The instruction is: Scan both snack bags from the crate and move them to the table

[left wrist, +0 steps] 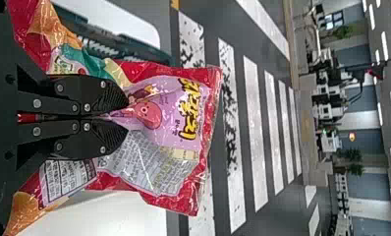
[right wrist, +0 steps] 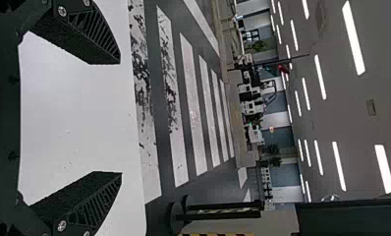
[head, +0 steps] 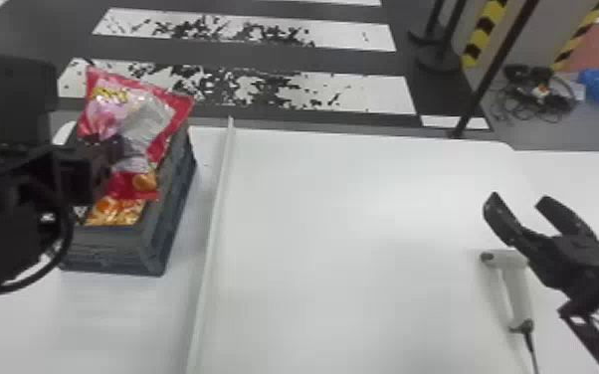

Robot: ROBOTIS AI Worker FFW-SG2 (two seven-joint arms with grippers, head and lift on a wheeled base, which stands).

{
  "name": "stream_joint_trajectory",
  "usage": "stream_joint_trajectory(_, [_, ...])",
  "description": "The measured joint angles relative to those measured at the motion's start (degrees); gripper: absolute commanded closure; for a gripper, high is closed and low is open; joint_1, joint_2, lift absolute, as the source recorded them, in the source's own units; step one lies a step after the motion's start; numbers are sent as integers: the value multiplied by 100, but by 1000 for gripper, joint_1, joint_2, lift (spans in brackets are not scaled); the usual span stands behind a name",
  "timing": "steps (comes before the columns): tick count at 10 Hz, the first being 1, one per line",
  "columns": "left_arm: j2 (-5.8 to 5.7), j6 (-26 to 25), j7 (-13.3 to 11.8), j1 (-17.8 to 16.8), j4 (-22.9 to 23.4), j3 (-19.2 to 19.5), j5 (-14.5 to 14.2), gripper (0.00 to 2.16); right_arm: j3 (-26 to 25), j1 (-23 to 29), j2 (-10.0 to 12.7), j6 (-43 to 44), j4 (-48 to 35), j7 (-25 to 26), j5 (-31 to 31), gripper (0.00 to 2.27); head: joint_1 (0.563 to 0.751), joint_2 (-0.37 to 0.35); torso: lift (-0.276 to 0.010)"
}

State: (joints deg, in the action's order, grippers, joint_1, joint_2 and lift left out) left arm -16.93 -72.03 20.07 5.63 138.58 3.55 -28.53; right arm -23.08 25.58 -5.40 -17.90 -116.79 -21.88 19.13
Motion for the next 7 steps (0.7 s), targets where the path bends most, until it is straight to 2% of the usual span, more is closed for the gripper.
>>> stream_joint_trajectory(1, [69, 0, -99, 61, 27, -139, -56, 2135, 15, -35, 15, 0, -26, 3, -9, 120, 695, -128, -87])
stream_joint_trajectory(3, [223, 26, -436, 151, 50, -743, -70, 2135, 44, -132, 67, 9, -47, 23, -32, 120, 695, -214, -87])
stream_joint_trajectory(4, [298, 59, -525, 179, 60, -1124, -21, 2135, 49, -156, 82, 16, -48, 26, -42, 120, 695, -260, -87])
stream_joint_trajectory(5, [348, 101, -614, 189, 49, -1529, 120, 2135, 52, -168, 89, 24, -48, 27, -48, 120, 695, -286, -87])
stream_joint_trajectory(7, [374, 252, -725, 216, -179, -2339, 500, 2135, 74, -192, 99, 103, -48, 69, -50, 120, 695, -350, -87])
